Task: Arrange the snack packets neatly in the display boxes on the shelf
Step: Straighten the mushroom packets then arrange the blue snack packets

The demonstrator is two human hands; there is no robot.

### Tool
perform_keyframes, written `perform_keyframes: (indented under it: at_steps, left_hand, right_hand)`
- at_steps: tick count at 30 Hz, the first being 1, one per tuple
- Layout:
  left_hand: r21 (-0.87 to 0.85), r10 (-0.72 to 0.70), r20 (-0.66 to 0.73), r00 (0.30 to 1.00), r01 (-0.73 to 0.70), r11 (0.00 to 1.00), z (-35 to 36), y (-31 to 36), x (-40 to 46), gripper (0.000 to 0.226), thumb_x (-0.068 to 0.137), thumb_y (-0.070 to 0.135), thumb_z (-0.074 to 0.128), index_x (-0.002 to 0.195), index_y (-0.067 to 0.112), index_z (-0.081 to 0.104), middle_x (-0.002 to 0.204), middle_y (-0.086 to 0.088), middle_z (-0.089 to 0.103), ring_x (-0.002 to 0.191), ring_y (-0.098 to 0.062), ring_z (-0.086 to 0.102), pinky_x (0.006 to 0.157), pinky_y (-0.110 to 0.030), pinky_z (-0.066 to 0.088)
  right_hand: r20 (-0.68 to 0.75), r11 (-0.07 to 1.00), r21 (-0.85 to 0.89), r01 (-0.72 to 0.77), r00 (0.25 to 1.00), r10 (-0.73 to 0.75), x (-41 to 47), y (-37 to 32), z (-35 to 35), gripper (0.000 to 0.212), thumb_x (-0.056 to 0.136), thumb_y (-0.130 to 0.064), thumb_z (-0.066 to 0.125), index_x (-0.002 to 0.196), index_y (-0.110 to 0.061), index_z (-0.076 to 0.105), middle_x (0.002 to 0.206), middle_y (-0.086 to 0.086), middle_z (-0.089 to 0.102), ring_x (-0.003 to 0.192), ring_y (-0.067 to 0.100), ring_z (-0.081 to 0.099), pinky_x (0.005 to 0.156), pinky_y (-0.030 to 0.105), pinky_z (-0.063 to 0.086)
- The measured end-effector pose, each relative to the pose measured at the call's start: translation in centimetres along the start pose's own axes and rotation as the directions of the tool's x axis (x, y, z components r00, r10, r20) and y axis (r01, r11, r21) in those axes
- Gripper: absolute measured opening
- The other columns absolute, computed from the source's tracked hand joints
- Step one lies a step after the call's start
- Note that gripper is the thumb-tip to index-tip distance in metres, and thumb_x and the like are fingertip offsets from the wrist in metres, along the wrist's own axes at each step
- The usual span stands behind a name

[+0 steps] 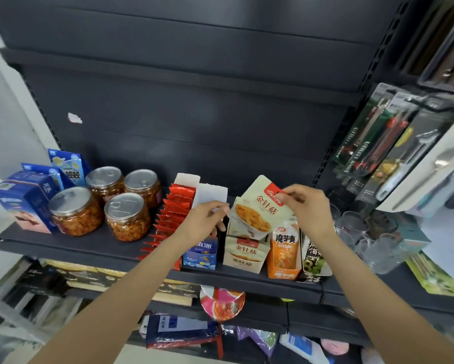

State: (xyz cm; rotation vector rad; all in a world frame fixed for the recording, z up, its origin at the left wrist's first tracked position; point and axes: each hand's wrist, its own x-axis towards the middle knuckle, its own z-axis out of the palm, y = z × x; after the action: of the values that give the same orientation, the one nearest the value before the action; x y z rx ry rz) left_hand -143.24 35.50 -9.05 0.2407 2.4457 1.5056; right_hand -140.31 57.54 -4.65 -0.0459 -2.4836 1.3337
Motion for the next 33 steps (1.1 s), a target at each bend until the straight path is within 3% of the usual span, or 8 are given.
perform_keyframes:
  at_steps: [4,8,11,14,18,24,30,33]
  left_hand:
    - [-0.341,-0.219,0.056,0.974,0.225,0.913,0.1,1.8,0.0,0.032,0.1,0.039,0.039,0.123,0.023,0.054,0.089,-0.007,0.073,0.068,-0.014,0.062,0.061,-0.022,0.045]
    - [-0.611,-0.346,0.077,0.935,0.319,0.725,-0.8,3.2,0.0,0.036,0.098,0.042,0.043,0.109,0.013,0.06,0.094,-0.013,0.072,0.08,-0.019,0.067,0.07,-0.026,0.049]
    - [-0.72,-0.376,0.168,0.911,0.374,0.584,-1.4,3.2,-0.3,0.027,0.097,0.031,0.051,0.1,0.005,0.057,0.085,-0.015,0.073,0.071,-0.017,0.07,0.062,-0.022,0.053]
    - [-0.774,-0.305,0.241,0.921,0.372,0.512,-1.8,2.7,-0.7,0.019,0.096,0.007,0.048,0.108,-0.004,0.058,0.1,-0.019,0.071,0.077,-0.016,0.071,0.061,-0.02,0.057]
    - [-0.759,-0.154,0.082,0.985,0.162,0.631,-2.2,2.5,-1.5,0.026,0.093,-0.005,0.048,0.109,0.006,0.065,0.112,-0.015,0.067,0.096,-0.016,0.066,0.067,-0.016,0.055]
    - [-0.414,0.036,-0.119,0.992,-0.082,0.907,-2.9,3.4,-3.4,0.055,0.087,-0.008,0.056,0.126,0.031,0.058,0.126,0.007,0.062,0.115,-0.013,0.058,0.097,-0.036,0.05]
    - [-0.208,0.195,-0.178,0.964,-0.231,0.95,-3.7,4.0,-5.0,0.068,0.085,-0.01,0.058,0.132,0.038,0.048,0.128,0.015,0.054,0.1,0.0,0.064,0.081,-0.022,0.055]
    - [-0.197,0.216,-0.185,0.959,-0.252,0.947,-3.8,3.9,-5.1,0.068,0.085,-0.01,0.058,0.132,0.037,0.047,0.128,0.013,0.055,0.101,0.0,0.064,0.083,-0.026,0.056]
  right_hand:
    - [-0.039,0.977,0.21,0.02,0.999,-0.012,0.0,-1.4,-1.3,0.008,0.085,-0.011,0.066,0.08,-0.014,0.071,0.081,-0.004,0.072,0.079,0.012,0.068,0.073,0.03,0.055]
    - [-0.038,0.935,0.356,-0.011,0.999,0.026,-0.5,-1.8,-2.0,0.014,0.085,-0.01,0.065,0.081,-0.021,0.072,0.079,-0.007,0.074,0.077,0.009,0.069,0.07,0.026,0.056]
    - [0.003,0.902,0.43,-0.042,0.999,0.046,-1.0,-1.8,-2.3,0.014,0.084,-0.009,0.066,0.083,-0.021,0.073,0.082,-0.003,0.075,0.08,0.012,0.07,0.071,0.025,0.057]
    - [0.001,0.924,0.382,-0.005,1.0,0.005,-1.2,-1.4,-2.8,0.014,0.082,-0.007,0.067,0.085,-0.018,0.074,0.087,-0.004,0.074,0.084,0.006,0.068,0.073,0.016,0.052]
    - [-0.098,0.987,0.158,0.016,0.995,0.0,-1.3,0.0,-2.5,0.018,0.085,-0.01,0.064,0.094,-0.023,0.074,0.106,0.0,0.065,0.101,0.003,0.055,0.083,0.014,0.044]
    - [0.068,0.825,0.525,-0.209,0.977,0.204,-1.9,-0.9,-1.9,0.028,0.097,-0.008,0.046,0.105,-0.02,0.069,0.105,-0.001,0.071,0.086,0.005,0.068,0.063,0.016,0.052]
    - [0.1,0.886,0.439,-0.146,0.989,0.113,-2.2,-1.1,-1.5,0.039,0.086,-0.005,0.063,0.115,-0.029,0.062,0.095,-0.002,0.071,0.085,0.008,0.068,0.068,0.018,0.053]
    - [0.087,0.875,0.463,-0.139,0.99,0.111,-2.2,-1.0,-1.1,0.039,0.086,-0.003,0.062,0.115,-0.029,0.063,0.093,-0.005,0.071,0.086,0.008,0.068,0.072,0.021,0.055]
